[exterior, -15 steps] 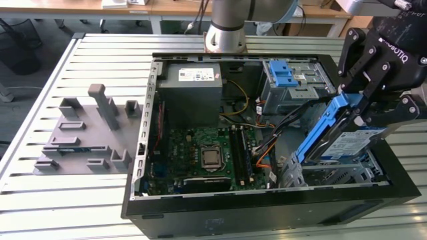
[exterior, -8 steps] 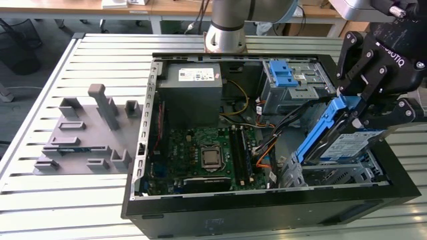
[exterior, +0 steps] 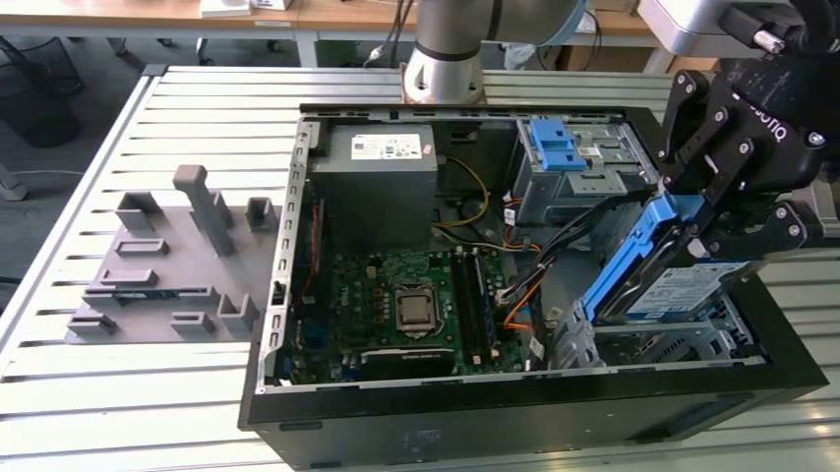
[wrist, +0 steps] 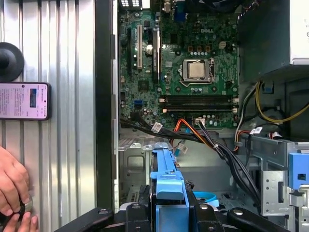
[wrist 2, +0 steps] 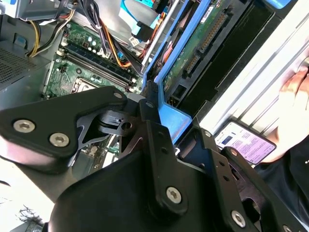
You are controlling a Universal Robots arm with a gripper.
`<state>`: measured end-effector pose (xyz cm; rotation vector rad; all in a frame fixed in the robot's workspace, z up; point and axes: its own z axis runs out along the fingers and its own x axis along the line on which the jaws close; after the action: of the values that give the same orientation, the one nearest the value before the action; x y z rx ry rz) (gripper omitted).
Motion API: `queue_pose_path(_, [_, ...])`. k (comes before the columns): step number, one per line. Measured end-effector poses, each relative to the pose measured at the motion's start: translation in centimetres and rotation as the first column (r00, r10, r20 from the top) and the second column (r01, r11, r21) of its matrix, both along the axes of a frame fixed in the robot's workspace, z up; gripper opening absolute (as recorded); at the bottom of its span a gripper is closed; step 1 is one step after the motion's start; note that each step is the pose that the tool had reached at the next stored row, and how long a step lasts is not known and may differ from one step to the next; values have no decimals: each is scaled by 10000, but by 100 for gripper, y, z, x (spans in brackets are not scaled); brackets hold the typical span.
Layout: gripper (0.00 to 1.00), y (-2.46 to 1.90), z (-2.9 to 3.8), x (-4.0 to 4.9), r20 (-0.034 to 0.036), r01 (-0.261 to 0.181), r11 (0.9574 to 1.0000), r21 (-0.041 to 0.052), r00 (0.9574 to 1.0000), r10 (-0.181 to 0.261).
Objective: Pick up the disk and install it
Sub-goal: 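Insert the disk into the insertion slot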
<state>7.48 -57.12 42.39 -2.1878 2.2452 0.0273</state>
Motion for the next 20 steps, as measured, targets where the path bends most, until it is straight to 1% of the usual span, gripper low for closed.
queue_pose_path(20, [36,0,-154,0,0,0,10000,1,10000,0])
